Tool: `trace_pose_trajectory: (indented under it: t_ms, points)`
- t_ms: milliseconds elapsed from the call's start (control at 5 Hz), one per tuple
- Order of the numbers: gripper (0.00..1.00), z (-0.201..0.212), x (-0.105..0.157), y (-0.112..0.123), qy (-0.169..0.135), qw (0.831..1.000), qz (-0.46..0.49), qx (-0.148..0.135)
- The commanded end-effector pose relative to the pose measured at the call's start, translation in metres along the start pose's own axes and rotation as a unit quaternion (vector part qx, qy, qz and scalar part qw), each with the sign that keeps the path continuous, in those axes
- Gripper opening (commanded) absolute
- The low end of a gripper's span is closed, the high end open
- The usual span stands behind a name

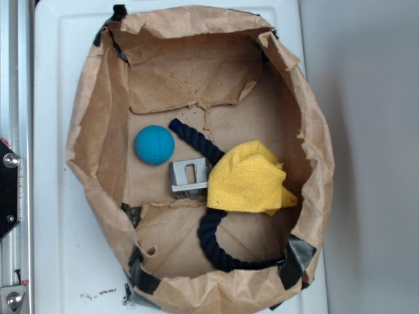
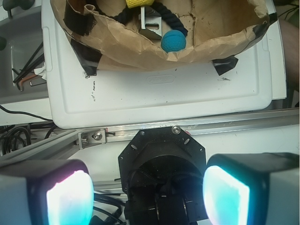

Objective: Grab the blue ball.

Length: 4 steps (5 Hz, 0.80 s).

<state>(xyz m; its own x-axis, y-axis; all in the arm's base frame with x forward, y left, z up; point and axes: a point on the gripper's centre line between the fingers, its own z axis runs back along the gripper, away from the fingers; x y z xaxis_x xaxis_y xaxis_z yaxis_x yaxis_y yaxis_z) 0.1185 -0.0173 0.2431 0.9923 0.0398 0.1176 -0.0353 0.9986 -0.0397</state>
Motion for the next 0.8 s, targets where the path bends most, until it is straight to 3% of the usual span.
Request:
trace_pose_trajectory:
  t_ms: [0,200,600]
  points:
    - [1.0,0.0,0.0,0.0,0.0,1.0,0.0,0.0]
    - [1.0,-0.004,0.026,-0.003,-0.016,1.0,0.004,-0.024]
    - [1.0,-0.011,0.071,0.012,-0.069,0.996,-0.028,-0.044]
